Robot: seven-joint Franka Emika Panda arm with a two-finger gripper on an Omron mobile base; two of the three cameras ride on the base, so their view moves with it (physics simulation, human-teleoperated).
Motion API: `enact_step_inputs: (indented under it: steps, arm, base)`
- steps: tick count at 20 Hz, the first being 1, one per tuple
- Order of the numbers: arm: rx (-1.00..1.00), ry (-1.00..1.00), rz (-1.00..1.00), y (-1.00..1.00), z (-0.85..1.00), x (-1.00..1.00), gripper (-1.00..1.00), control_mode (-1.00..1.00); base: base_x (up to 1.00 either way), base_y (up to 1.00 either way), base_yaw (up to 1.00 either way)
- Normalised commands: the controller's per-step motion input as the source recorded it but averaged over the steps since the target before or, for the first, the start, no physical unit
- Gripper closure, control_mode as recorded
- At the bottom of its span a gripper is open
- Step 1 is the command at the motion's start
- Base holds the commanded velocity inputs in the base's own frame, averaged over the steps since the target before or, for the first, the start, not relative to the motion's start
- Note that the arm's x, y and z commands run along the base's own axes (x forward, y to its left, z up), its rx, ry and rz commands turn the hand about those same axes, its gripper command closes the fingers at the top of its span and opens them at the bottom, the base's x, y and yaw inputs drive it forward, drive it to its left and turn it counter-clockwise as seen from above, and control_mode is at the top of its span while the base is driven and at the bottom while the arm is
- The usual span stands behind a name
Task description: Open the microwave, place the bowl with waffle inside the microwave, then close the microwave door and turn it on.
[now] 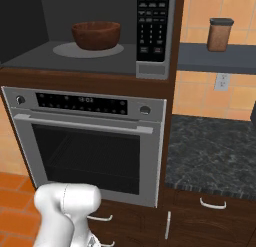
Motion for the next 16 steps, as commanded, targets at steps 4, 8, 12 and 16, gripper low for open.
enact_step_inputs:
  steps: [4, 8, 12, 16]
  arm:
    - [-0.66, 0.06, -0.39, 0.51, 0.12, -0.03, 1.00, -1.00]
    - [-0.65, -0.05, -0.32, 0.59, 0.78, -0.13, 1.00, -1.00]
    - [-0.77, -0.10, -0.14, 0.82, 0.97, -0.10, 1.00, -1.00]
    - [-0.82, -0.43, -0.02, 0.38, 0.89, -0.05, 1.00, -1.00]
  base:
    - [0.00, 0.00, 0.00]
    - [0.00, 0.00, 0.00]
    - [0.00, 0.00, 0.00]
    - [0.00, 0.00, 0.00]
